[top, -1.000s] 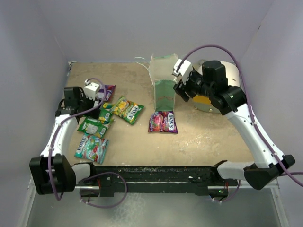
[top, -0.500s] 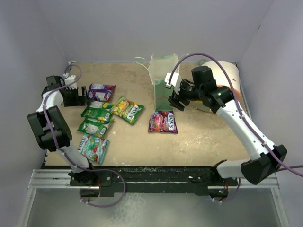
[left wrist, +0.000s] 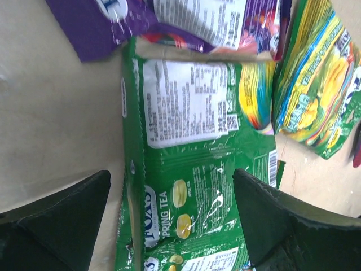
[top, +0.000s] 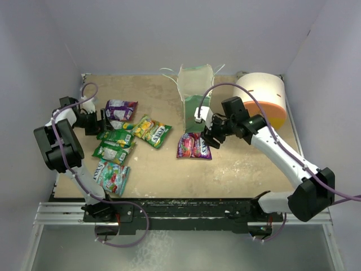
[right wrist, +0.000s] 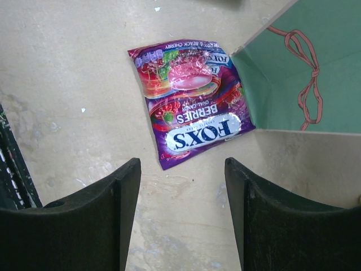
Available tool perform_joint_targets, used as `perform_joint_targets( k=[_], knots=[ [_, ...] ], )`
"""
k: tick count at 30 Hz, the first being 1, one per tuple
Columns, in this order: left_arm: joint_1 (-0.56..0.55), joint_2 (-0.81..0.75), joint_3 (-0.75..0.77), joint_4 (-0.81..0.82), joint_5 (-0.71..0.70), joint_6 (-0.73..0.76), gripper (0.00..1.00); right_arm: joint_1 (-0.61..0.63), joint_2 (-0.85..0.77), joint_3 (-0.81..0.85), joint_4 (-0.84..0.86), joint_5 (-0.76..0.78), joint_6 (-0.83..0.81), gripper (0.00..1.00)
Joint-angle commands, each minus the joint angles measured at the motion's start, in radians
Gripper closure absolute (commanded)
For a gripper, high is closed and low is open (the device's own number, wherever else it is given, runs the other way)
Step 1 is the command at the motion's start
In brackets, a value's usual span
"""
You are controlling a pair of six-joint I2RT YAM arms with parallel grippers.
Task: Place the snacks into the paper bag
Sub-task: Pick up the snack from the center of the board.
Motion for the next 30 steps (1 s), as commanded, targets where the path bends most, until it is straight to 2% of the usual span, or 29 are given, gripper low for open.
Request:
perform_joint_targets(
  k=[1,5,12,22,26,30],
  knots=[
    [0.033,-0.050,-0.051,-0.016,0.068,0.029,0.08,-0.003,-0.077,0.009,0.061,-0.006,0.039,0.36],
    [0.047,-0.081,-0.091,-0.025,0.104,0.036,0.10,-0.004,-0.123,-0.010,0.058,0.003,0.044,0.36],
    [0.052,-0.064,-0.101,0.004,0.157,0.020,0.24,-0.003,-0.173,-0.043,0.057,0.043,0.031,0.36],
    [0.051,-0.033,-0.102,0.048,0.229,0.039,0.58,-0.003,-0.157,-0.013,0.056,0.056,0.007,0.37],
    [0.051,-0.055,-0.066,-0.001,0.275,0.088,0.73,-0.003,-0.157,-0.001,0.068,0.020,0.018,0.37],
    [0.051,-0.121,-0.029,-0.081,0.315,0.168,0.82,-0.003,-0.157,0.004,0.080,-0.028,0.041,0.34]
  ],
)
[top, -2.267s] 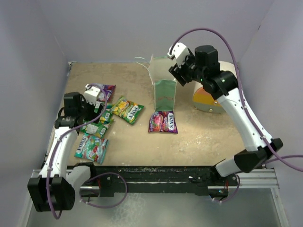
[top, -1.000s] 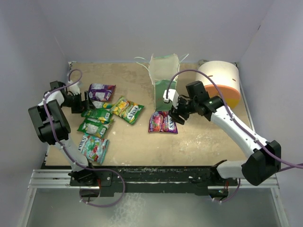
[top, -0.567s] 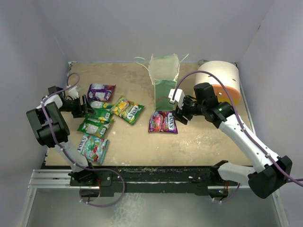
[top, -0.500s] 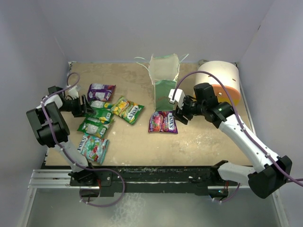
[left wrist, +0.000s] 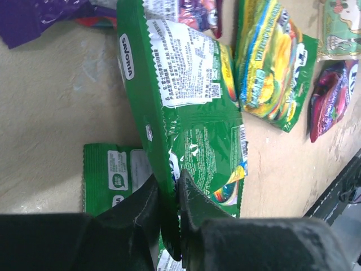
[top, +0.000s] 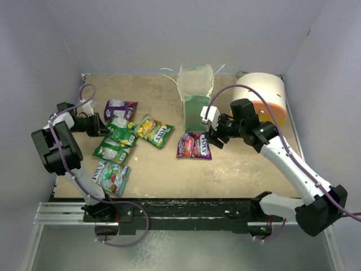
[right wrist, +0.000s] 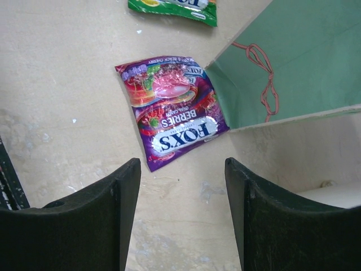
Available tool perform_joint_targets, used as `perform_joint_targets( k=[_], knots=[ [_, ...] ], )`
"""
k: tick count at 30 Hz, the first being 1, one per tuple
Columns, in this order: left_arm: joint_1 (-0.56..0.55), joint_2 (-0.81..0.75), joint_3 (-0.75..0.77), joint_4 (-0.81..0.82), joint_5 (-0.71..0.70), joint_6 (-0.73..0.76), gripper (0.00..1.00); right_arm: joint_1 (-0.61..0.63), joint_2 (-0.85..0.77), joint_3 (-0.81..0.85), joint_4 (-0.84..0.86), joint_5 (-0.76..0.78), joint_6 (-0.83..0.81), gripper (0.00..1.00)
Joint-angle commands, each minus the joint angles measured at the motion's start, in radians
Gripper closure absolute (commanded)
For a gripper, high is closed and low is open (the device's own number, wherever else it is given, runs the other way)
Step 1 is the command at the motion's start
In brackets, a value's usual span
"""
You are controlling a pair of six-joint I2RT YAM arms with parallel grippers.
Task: Place the snacks into the paper bag
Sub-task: Pick up the snack from the center of the board.
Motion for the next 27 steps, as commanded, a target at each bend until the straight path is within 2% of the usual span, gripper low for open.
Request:
perform_joint_targets(
  k=[1,8,14,20,23,27],
  knots=[
    [0.005,-0.120,0.067,-0.090,0.118,0.128,0.84,-0.004,-0.004,0.047,0.038,-0.072,0.021,0.33],
    [-0.024,-0.346,0.106,-0.252,0.212,0.258,1.00,-0.003,-0.032,0.078,0.032,-0.092,0.033,0.30],
    [-0.184,-0.528,0.122,-0.318,0.131,0.277,1.00,-0.003,-0.093,0.098,0.011,-0.151,0.022,0.28],
    [-0.328,-0.639,0.174,-0.425,0.156,0.352,1.00,-0.003,-0.129,0.075,0.085,-0.256,-0.016,0.24],
    [-0.414,-0.663,0.210,-0.500,0.147,0.422,1.00,-0.002,-0.095,0.083,0.148,-0.326,-0.009,0.21],
    [-0.541,-0.667,0.259,-0.557,0.110,0.465,1.00,0.000,0.025,0.151,0.181,-0.407,0.046,0.18]
  ],
)
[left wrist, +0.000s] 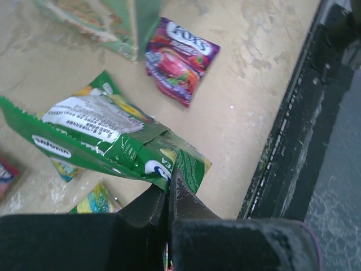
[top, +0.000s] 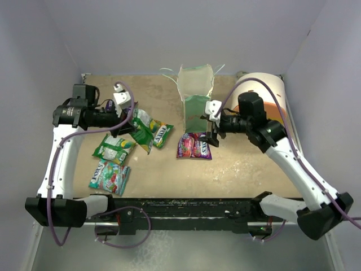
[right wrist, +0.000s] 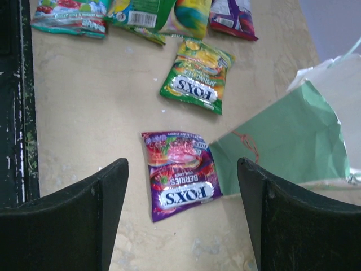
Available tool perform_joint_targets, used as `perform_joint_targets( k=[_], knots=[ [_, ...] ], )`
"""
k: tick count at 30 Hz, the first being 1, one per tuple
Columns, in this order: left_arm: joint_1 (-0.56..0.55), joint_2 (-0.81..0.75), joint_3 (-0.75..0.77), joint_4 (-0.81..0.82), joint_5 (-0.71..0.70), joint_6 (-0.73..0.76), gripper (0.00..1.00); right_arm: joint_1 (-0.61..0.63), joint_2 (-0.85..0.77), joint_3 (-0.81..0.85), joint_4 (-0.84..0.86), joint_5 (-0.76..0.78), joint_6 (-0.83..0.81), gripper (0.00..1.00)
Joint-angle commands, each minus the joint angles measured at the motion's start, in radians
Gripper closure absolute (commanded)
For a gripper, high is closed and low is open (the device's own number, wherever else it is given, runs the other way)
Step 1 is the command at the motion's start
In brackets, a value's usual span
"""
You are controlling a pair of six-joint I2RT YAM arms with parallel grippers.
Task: Place the snacks into the paper bag
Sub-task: Pick up the snack from the center of the board.
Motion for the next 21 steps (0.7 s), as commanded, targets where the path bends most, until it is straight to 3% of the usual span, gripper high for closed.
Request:
perform_joint_targets(
  k=[1,6,12,21],
  knots=[
    [-0.128,-0.023,0.089,-0.085,0.006,0.105,1.00,0.000,0.123,0.108,0.093,-0.143,0.056,0.17],
    [-0.346,0.026,0.165,-0.122,-0.116,0.129,1.00,0.003,0.187,0.146,0.168,-0.169,0.108,0.16],
    [-0.568,0.061,0.183,-0.104,-0.256,0.194,1.00,0.009,0.212,0.079,0.289,-0.263,0.208,0.10],
    [-0.630,0.119,0.265,-0.162,-0.192,0.299,1.00,0.048,0.199,-0.066,0.440,-0.377,0.374,0.06]
  ],
)
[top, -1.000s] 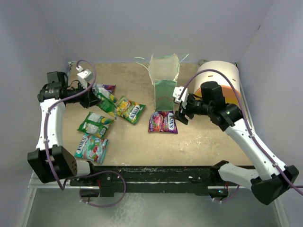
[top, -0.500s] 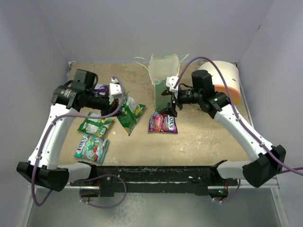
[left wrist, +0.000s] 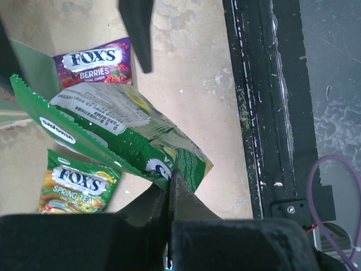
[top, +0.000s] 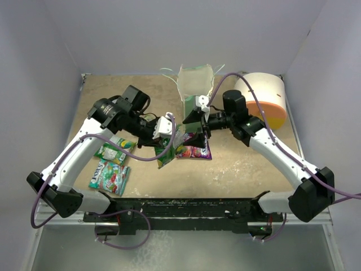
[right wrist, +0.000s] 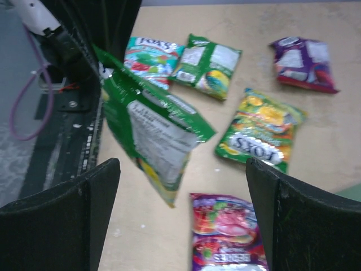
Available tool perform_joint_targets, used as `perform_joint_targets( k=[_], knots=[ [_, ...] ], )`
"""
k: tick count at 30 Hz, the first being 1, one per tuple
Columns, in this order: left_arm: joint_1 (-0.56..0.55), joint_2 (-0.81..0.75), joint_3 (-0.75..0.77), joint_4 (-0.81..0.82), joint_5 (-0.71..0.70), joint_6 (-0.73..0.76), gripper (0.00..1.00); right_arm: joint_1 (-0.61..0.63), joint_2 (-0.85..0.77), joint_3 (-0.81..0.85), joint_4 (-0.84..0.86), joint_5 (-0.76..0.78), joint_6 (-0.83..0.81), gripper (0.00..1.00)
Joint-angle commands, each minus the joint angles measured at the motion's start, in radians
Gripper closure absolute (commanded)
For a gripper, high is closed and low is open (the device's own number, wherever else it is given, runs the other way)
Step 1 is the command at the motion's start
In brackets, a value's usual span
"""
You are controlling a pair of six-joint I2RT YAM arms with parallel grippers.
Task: Place the snacks into the paper bag
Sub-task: Pick up the snack from the center of the board, then place the snack in the paper bag.
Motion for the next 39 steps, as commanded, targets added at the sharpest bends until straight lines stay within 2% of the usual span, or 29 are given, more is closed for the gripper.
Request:
perform_joint_targets(
  k=[1,7,11,22,25,28,30,36,39],
  knots=[
    [-0.010,-0.009,0.068,-0.003,0.076,0.076,1.00,0.017,-0.014,-0.037,0.109,-0.099,0.093,0.06],
    [-0.010,-0.006,0.045,-0.003,0.123,0.103,1.00,0.041,0.022,-0.056,0.197,-0.114,0.156,0.08],
    [-0.010,-0.022,0.020,0.005,0.138,0.109,1.00,0.043,0.050,-0.068,0.289,-0.160,0.228,0.14],
    [-0.009,-0.051,-0.032,0.056,0.100,0.086,0.99,0.052,0.075,-0.066,0.328,-0.193,0.293,0.59],
    [-0.008,-0.062,-0.033,0.070,0.083,0.057,0.96,0.045,0.056,-0.071,0.303,-0.178,0.273,0.76],
    [0.000,-0.075,-0.040,0.087,0.072,0.028,0.86,0.033,0.026,-0.082,0.286,-0.174,0.258,0.93],
    [0.010,-0.087,-0.050,0.104,0.070,0.004,0.75,0.024,0.001,-0.081,0.251,-0.162,0.231,1.00],
    [0.054,-0.150,-0.074,0.179,0.020,-0.115,0.40,-0.020,-0.075,-0.070,0.187,-0.125,0.177,1.00],
    [0.085,-0.200,-0.094,0.230,-0.041,-0.177,0.30,-0.059,-0.116,-0.042,0.176,-0.082,0.206,1.00]
  ],
)
